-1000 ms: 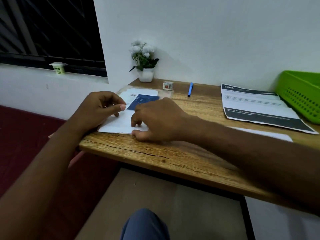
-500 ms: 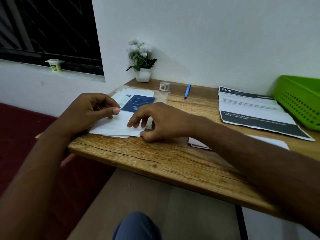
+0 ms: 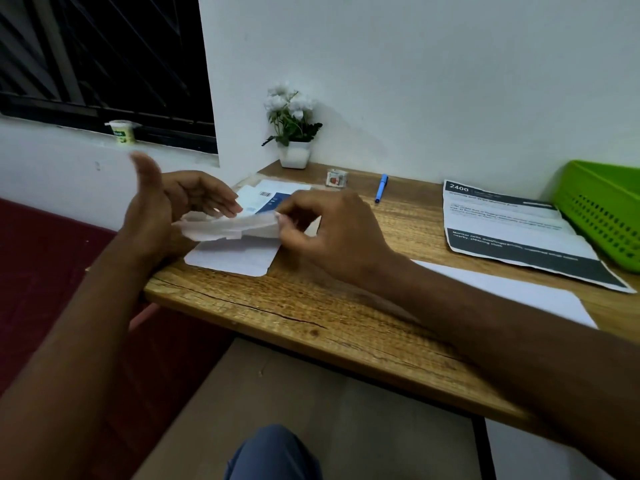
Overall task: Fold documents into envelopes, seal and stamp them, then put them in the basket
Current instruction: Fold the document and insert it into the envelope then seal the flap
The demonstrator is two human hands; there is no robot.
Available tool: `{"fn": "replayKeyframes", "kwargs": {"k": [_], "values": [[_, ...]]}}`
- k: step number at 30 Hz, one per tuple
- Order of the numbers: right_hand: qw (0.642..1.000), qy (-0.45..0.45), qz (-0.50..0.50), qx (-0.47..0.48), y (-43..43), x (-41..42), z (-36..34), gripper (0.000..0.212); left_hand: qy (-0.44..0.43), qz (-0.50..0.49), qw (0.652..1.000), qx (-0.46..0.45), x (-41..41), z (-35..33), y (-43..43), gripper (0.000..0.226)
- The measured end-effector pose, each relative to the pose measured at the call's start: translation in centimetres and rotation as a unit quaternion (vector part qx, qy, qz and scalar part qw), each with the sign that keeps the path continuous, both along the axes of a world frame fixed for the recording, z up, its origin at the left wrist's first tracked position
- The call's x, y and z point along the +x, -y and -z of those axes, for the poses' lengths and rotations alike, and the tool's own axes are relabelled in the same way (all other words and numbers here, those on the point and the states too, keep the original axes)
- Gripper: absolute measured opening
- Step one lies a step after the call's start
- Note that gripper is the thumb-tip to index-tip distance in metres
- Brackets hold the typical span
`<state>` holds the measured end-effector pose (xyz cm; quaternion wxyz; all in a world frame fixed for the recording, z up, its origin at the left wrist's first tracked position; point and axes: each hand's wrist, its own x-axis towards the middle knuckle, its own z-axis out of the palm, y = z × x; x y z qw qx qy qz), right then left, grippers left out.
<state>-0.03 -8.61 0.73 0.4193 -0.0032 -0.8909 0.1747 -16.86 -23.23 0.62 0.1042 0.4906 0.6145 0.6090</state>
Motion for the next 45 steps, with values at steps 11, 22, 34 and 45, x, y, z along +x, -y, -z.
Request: {"fn": "replayKeyframes", "kwargs": {"k": [11,22,34,45], "values": [[0.957,-0.086,-0.099,-0.257,-0.2,0.2,-1.0,0.010,-0.091,-0.012,0.996,-0.022,0.8,0.3,0.1,0.035],[0.892,-0.208,-0.174,-0.362,0.6,4.4,-6.2,0.011,-0.080,0.004,0.994,0.081,3.2,-0.2,-0.5,0.022],[0.901,-0.192,-0.066,-0.385,-6.0,12.8,-9.0,0.014,-0.250,0.001,0.963,0.097,6.1,-7.6,-7.6,0.037],[0.906,0.015,-0.007,-0.422,-12.0,16.8,-6.1,0.020,-0.408,0.114,0.904,-0.054,5.1,-9.3,-15.0,0.083]]}}
